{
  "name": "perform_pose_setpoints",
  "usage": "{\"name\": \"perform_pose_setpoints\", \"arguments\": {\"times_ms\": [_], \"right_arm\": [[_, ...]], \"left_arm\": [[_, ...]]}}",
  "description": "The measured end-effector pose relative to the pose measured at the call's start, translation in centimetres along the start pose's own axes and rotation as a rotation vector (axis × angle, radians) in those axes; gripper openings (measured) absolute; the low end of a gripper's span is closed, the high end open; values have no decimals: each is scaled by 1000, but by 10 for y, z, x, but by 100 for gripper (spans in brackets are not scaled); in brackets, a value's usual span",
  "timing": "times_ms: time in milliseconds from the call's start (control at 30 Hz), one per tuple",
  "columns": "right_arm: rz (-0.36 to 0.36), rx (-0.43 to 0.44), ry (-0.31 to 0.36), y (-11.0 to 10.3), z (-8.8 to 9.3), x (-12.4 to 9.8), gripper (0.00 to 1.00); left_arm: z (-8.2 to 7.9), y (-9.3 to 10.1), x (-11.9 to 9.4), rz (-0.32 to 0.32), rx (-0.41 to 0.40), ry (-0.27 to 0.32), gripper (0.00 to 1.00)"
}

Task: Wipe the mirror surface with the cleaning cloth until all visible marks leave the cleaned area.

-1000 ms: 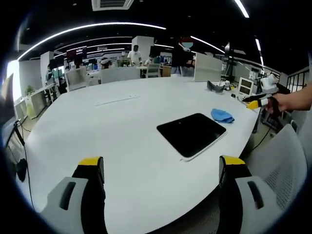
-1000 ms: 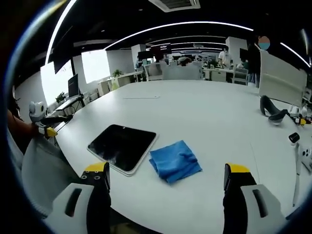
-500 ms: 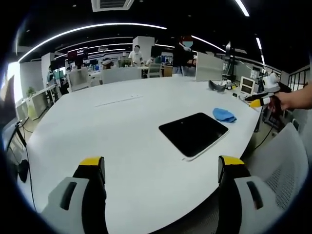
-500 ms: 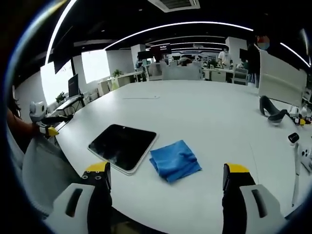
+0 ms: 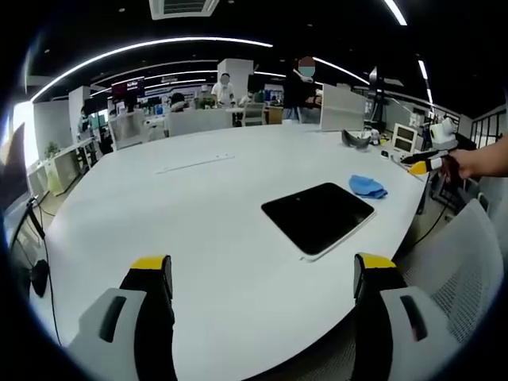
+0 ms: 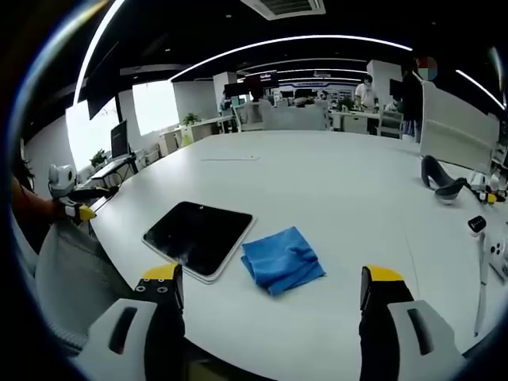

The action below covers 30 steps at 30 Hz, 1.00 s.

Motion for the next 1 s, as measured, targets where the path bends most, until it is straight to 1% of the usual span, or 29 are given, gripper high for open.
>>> {"name": "perform_pose_setpoints", "arguments": {"times_ms": [67, 167, 333, 433, 600, 700, 800, 933, 1000], "right_arm": [[-2, 8, -4, 0, 0, 0, 91], [-14, 13, 7, -3, -2, 0, 90], [-19, 27, -3, -5, 0, -1, 87], [-17, 33, 5, -6, 0, -2, 87], [-12, 40, 6, -6, 0, -2, 87], [-7, 65, 24, -4, -2, 0, 89], [-10, 67, 6, -4, 0, 4, 94], [-8, 89, 20, -4, -3, 3, 96], [-11, 87, 42, -3, -6, 2, 95]], "left_arm": [[1, 0, 0, 0, 2, -5, 93], [0, 0, -1, -2, 6, -1, 92], [1, -1, -1, -4, 7, -1, 91], [0, -2, -1, -4, 1, 9, 92], [0, -1, -2, 4, -8, 8, 94], [-1, 0, -2, 5, -19, 13, 96], [0, 1, -1, 17, -24, 6, 97], [0, 1, -1, 11, -23, 2, 96], [2, 2, 0, 17, -18, -12, 95]]}}
Point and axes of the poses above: the point that each gripper's makers call its tool centre point, and the gripper's own axes: x roughly forward along the fingers, y roughly to its right, z roughly out of its underside, the point moved 8 cm from there along -x, roughly backward along the fingers, and after that the axes turned 3 degrees about y, right-handed, at the moved point
